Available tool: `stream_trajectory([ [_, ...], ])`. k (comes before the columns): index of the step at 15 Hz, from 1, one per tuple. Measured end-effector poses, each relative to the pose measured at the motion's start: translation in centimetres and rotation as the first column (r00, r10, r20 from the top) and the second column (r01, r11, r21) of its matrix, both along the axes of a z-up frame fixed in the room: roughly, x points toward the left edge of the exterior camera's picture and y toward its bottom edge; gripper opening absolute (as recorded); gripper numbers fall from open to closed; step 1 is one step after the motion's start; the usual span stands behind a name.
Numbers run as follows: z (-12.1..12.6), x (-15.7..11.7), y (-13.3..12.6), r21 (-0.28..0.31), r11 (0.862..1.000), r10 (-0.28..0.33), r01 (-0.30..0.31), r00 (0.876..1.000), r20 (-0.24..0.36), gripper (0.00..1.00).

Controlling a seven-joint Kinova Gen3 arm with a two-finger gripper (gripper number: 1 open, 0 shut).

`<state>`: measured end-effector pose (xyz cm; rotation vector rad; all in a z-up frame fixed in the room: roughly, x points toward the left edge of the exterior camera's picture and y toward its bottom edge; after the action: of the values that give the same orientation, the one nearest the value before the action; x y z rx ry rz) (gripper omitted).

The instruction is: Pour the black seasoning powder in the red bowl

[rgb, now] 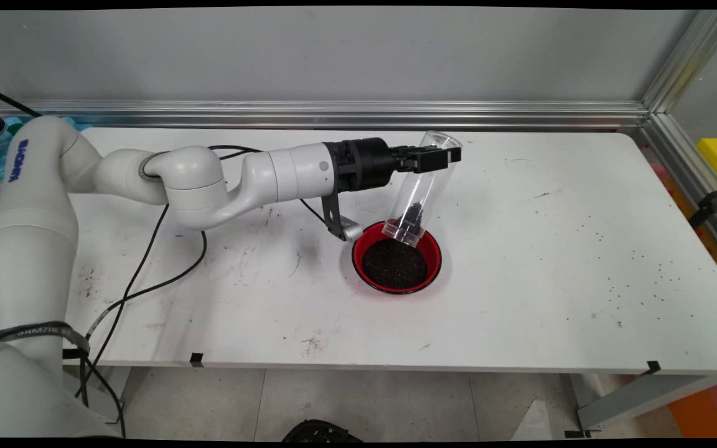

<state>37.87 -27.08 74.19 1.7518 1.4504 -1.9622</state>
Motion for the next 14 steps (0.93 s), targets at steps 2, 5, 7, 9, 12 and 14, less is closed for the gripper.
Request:
stream_trajectory([
  [2, 0.05, -0.11, 0.09, -0.013, 1.000, -0.007, 0.007, 1.000, 0.003, 0.00],
  [5, 0.15, -0.20, 0.22, -0.032, 0.999, -0.013, 0.013, 1.000, 0.005, 0.00],
  [7, 0.25, -0.22, 0.25, -0.042, 0.999, -0.014, 0.014, 1.000, 0.004, 0.00],
  [9, 0.34, -0.29, 0.34, -0.056, 0.998, -0.019, 0.019, 1.000, 0.004, 0.00],
  [12, 0.48, -0.39, 0.63, -0.079, 0.996, -0.032, 0.032, 0.999, 0.004, 0.00],
  [14, 0.56, -0.43, 0.83, -0.093, 0.995, -0.040, 0.040, 0.999, 0.005, 0.00],
])
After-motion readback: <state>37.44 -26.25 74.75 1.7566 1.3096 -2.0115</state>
